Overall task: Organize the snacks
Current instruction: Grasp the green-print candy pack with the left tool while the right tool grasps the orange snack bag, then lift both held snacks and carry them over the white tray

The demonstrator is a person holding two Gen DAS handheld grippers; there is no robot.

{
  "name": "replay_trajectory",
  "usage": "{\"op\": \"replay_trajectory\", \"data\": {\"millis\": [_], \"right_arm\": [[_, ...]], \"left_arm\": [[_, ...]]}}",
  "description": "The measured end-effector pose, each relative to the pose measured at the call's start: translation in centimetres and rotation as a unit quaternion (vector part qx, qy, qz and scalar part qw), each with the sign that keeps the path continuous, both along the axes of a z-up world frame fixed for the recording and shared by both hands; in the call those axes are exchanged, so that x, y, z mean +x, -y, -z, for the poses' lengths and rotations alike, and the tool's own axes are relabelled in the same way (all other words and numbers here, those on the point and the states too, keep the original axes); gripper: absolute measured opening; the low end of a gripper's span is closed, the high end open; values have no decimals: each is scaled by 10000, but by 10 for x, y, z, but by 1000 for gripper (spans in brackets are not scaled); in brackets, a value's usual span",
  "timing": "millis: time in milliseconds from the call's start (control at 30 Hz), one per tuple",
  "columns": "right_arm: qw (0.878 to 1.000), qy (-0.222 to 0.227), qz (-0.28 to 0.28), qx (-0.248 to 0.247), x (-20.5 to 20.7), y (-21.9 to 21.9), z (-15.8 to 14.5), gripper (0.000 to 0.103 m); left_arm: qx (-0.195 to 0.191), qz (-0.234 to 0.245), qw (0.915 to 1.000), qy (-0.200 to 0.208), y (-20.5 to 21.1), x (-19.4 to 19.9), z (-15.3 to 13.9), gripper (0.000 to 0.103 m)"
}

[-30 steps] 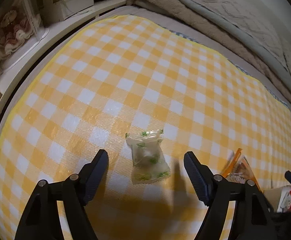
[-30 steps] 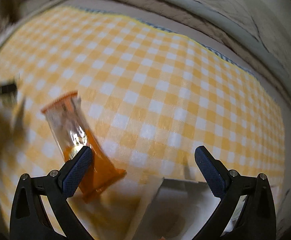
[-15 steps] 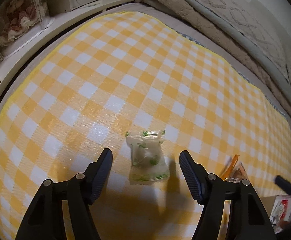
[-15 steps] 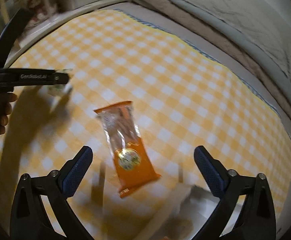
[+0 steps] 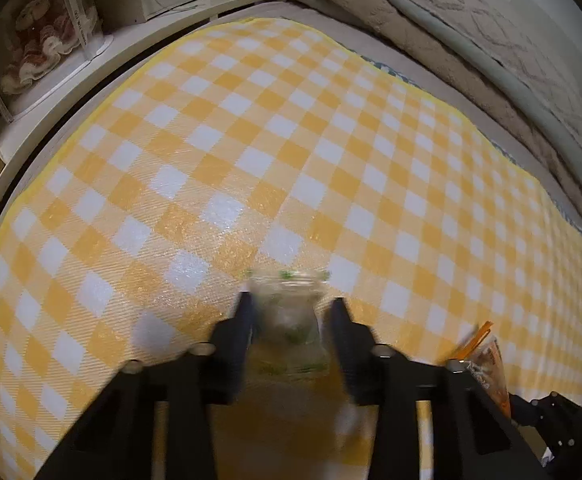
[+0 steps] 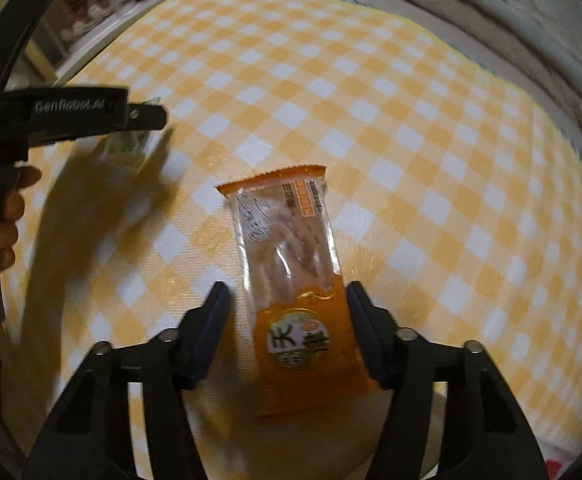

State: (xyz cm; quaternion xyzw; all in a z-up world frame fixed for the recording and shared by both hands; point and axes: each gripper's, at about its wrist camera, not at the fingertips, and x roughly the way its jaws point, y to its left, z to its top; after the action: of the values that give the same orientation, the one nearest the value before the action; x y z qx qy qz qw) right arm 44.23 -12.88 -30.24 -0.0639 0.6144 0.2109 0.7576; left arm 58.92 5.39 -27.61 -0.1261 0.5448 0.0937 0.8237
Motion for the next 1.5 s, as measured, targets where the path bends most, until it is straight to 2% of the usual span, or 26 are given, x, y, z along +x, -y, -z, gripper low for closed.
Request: {"op": "replay_trajectory", "data": {"millis": [133, 267, 433, 600, 900, 1233, 1500], "right_arm": [[9997, -72, 228, -49, -4, -1, -2, 40], [9989, -45, 468, 12, -7, 1, -8, 36], [9962, 309, 808, 31, -11, 14, -36, 36], [9896, 693, 1260, 71, -19, 30, -67, 35], [9771, 1261, 1696, 238, -51, 62, -124, 35], [9609, 1874, 1980, 495, -102, 107, -192, 35], [9518, 1987, 2287, 482, -149, 152, -212, 35]], "left_arm": [[-55, 202, 9998, 57, 5, 0, -4, 30], [-129, 452, 9986, 234, 16, -9, -20, 30], [-67, 904, 9945, 516, 36, -27, -49, 29], [-202, 1080, 9909, 777, 45, -52, -79, 29], [-318, 1269, 9844, 1176, 50, -111, -136, 28], [-537, 1727, 9703, 1608, 75, -181, -190, 28], [-736, 2153, 9575, 1775, 95, -224, -213, 28]]}}
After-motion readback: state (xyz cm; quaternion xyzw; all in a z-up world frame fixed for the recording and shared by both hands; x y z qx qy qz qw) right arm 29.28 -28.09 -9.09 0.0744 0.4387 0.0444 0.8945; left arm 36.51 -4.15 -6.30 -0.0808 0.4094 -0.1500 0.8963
